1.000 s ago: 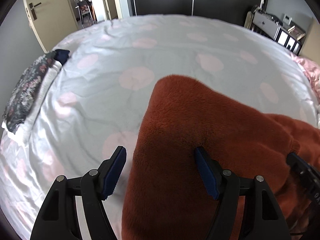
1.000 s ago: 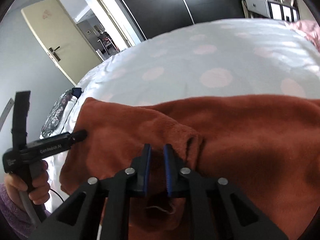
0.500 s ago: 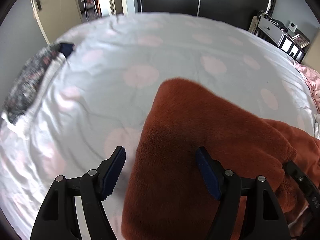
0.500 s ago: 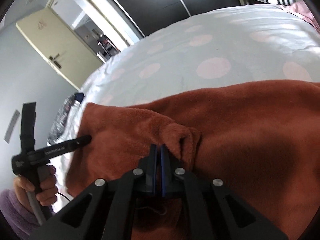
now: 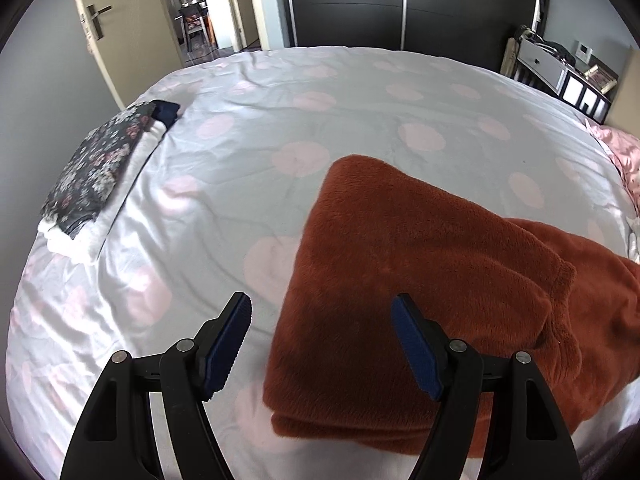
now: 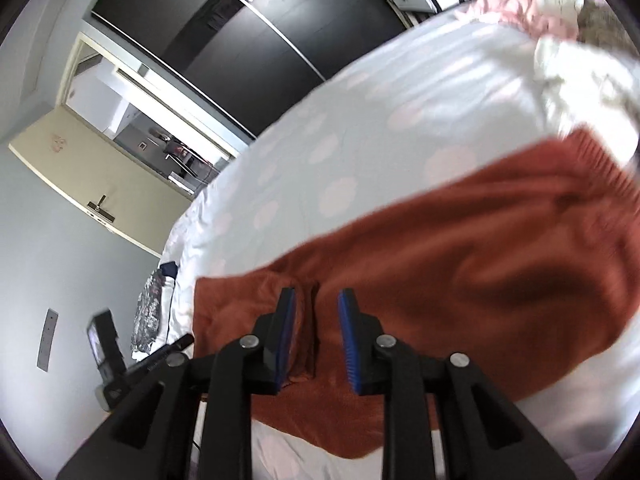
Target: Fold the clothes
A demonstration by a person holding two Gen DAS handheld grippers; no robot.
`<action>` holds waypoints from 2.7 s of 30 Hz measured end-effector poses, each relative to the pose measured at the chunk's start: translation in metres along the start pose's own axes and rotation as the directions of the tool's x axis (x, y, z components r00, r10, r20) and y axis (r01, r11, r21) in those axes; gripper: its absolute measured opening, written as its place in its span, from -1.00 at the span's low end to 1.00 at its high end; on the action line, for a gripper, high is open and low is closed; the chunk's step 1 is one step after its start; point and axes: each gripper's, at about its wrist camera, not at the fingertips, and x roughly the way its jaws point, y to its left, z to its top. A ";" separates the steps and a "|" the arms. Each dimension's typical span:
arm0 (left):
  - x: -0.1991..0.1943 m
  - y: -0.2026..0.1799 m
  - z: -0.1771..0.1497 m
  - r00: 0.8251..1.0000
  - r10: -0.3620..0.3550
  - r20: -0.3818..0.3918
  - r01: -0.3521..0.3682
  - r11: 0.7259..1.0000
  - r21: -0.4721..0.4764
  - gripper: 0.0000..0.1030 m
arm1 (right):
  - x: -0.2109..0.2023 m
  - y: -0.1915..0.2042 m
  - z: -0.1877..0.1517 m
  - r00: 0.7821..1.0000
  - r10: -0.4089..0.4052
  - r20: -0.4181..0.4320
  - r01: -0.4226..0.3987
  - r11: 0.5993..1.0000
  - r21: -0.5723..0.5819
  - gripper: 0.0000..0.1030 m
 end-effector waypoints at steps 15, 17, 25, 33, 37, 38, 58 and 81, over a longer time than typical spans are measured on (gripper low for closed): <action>0.030 0.023 0.000 0.992 -0.048 -0.118 0.032 0.991 -0.130 0.45 | -0.076 -0.107 0.082 0.929 -0.315 -0.193 0.281 0.942 -0.185 -0.07; 0.034 0.020 0.000 0.991 -0.043 -0.127 0.028 0.993 -0.117 0.45 | -0.066 -0.134 0.079 0.923 -0.296 -0.245 0.265 0.952 -0.152 -0.07; 0.048 0.007 0.003 0.989 0.001 -0.151 -0.010 0.998 -0.060 0.45 | -0.018 -0.208 0.074 0.892 -0.260 -0.370 0.261 0.964 -0.049 -0.07; 0.057 -0.002 0.008 0.987 0.038 -0.155 -0.043 0.999 -0.030 0.45 | 0.025 -0.246 0.072 0.861 -0.184 -0.473 0.204 0.979 -0.010 0.06; 0.060 -0.009 0.010 0.987 0.060 -0.149 -0.062 0.998 -0.007 0.45 | 0.031 -0.252 0.070 0.850 -0.161 -0.501 0.181 0.983 -0.008 0.10; 0.061 -0.011 0.011 0.987 0.066 -0.147 -0.067 0.998 -0.002 0.45 | 0.032 -0.251 0.069 0.849 -0.164 -0.502 0.181 0.983 -0.016 0.14; 0.045 0.014 0.013 0.992 -0.037 -0.121 0.024 0.994 -0.106 0.45 | -0.024 -0.180 0.054 0.865 -0.317 -0.389 0.294 0.948 -0.119 -0.44; -0.010 0.066 0.016 0.978 -0.207 0.007 0.203 0.956 -0.214 0.45 | -0.064 0.086 0.108 0.877 -0.415 -0.242 0.358 0.901 -0.244 -0.46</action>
